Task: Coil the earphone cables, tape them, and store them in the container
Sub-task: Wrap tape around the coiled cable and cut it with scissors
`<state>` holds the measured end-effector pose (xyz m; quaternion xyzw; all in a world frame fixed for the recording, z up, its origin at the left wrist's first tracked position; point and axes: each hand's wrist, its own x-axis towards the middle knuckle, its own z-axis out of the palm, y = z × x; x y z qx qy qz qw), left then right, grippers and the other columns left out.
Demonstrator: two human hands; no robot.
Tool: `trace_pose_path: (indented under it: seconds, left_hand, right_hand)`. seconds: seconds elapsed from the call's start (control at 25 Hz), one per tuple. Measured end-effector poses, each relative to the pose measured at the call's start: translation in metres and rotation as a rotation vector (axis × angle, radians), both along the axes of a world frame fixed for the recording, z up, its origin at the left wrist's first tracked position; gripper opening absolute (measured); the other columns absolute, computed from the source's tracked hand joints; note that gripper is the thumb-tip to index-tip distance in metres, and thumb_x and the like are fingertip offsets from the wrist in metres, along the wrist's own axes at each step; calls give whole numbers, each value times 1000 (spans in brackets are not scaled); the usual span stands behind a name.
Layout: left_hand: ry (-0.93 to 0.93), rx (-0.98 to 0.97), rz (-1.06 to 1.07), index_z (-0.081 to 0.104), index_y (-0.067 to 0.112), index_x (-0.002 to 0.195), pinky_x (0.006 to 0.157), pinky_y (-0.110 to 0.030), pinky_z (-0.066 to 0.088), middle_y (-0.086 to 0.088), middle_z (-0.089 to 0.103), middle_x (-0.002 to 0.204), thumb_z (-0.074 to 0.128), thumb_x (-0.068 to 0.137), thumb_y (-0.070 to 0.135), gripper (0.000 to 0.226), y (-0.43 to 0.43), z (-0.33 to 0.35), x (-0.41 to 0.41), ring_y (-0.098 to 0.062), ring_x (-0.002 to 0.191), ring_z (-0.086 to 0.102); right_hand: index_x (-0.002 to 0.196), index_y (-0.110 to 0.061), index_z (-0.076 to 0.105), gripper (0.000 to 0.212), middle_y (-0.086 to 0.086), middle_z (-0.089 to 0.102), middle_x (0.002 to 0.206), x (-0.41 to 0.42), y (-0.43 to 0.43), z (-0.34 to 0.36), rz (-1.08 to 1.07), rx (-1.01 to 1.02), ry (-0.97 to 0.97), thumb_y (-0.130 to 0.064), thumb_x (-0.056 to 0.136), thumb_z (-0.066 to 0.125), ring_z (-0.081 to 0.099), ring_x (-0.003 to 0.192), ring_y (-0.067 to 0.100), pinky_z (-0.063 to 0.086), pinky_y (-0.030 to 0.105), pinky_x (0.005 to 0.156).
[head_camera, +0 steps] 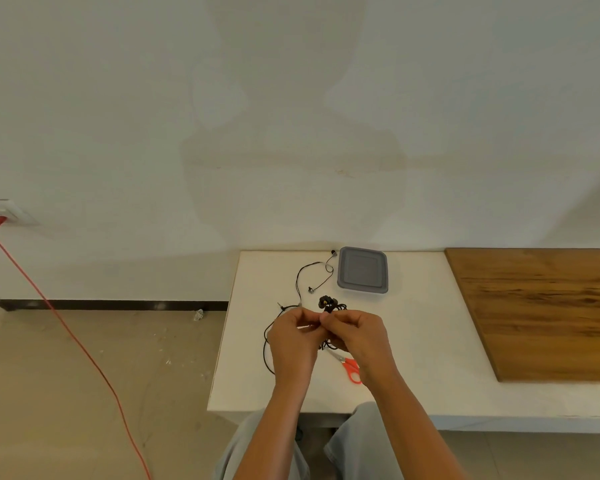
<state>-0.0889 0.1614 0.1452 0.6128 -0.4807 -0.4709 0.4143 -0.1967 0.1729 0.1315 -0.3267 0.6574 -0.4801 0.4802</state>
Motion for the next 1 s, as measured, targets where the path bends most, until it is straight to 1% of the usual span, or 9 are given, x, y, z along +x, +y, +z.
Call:
trace_pose_path:
  seconds: [0.2, 0.28, 0.4, 0.56, 0.68, 0.8, 0.88, 0.96, 1.0]
  left_hand:
    - [9, -25, -61, 67, 14, 87, 59, -7, 50, 5, 71, 73, 80, 75, 10, 19, 2, -3, 4, 4, 66, 68]
    - [17, 4, -115, 65, 16, 91, 58, -10, 52, 5, 72, 73, 82, 72, 10, 26, 0, -4, 11, 0, 65, 70]
    - [23, 60, -221, 67, 15, 93, 66, -19, 57, -2, 75, 79, 84, 67, 6, 31, -5, -6, 22, -11, 71, 73]
    - [113, 161, -246, 70, 16, 94, 73, -23, 58, -4, 76, 81, 81, 74, 19, 23, -9, -9, 25, -15, 79, 73]
    - [280, 286, -203, 70, 7, 98, 68, -22, 57, -10, 76, 84, 81, 73, 16, 29, -12, -10, 28, -19, 81, 74]
    - [510, 477, -264, 69, 0, 104, 72, -25, 58, -15, 75, 94, 77, 76, 12, 31, -19, -11, 36, -22, 85, 72]
    - [531, 505, -263, 70, -1, 104, 70, -26, 58, -16, 75, 93, 74, 79, 10, 28, -21, -14, 38, -22, 83, 73]
    - [471, 466, -149, 71, 0, 101, 69, -28, 59, -17, 75, 91, 75, 78, 9, 24, -22, -20, 35, -25, 80, 73]
    - [406, 426, -77, 71, 3, 98, 70, -30, 59, -16, 75, 89, 76, 78, 8, 21, -22, -24, 33, -25, 79, 73]
  right_hand:
    - [67, -26, 77, 18, -1, 75, 70, -4, 2, -3, 3, 24, -124, -15, 81, 74, 72, 66, 12, 53, 15, 55]
    - [65, -23, 77, 19, 1, 74, 67, -7, 2, -4, 15, 49, -126, -12, 81, 74, 71, 61, 13, 53, 15, 53]
    - [72, -14, 76, 13, 6, 73, 66, -11, 3, -4, 28, 47, -172, -5, 81, 72, 71, 59, 17, 54, 18, 54]
    - [76, -12, 74, 10, 4, 73, 66, -13, 2, -9, 62, 21, -106, -4, 82, 71, 70, 59, 15, 54, 18, 54]
    - [80, -10, 72, 3, 7, 72, 69, -11, 1, -13, 95, 83, -202, -7, 80, 73, 67, 60, 13, 54, 20, 57]
    - [81, -9, 71, 9, 6, 71, 70, -11, -2, -12, 162, 157, -338, -14, 75, 75, 64, 59, 12, 55, 22, 59]
    - [81, -9, 72, 11, 7, 71, 68, -7, -4, -12, 145, 120, -242, -17, 75, 76, 63, 58, 14, 56, 23, 59]
    - [80, -13, 75, 2, 6, 73, 69, 2, -3, -13, 65, 50, -88, -14, 81, 74, 68, 62, 17, 57, 24, 61]
    - [80, -18, 76, 10, 4, 74, 71, 8, -1, -15, 44, 28, -2, -12, 84, 70, 70, 66, 18, 58, 24, 64]
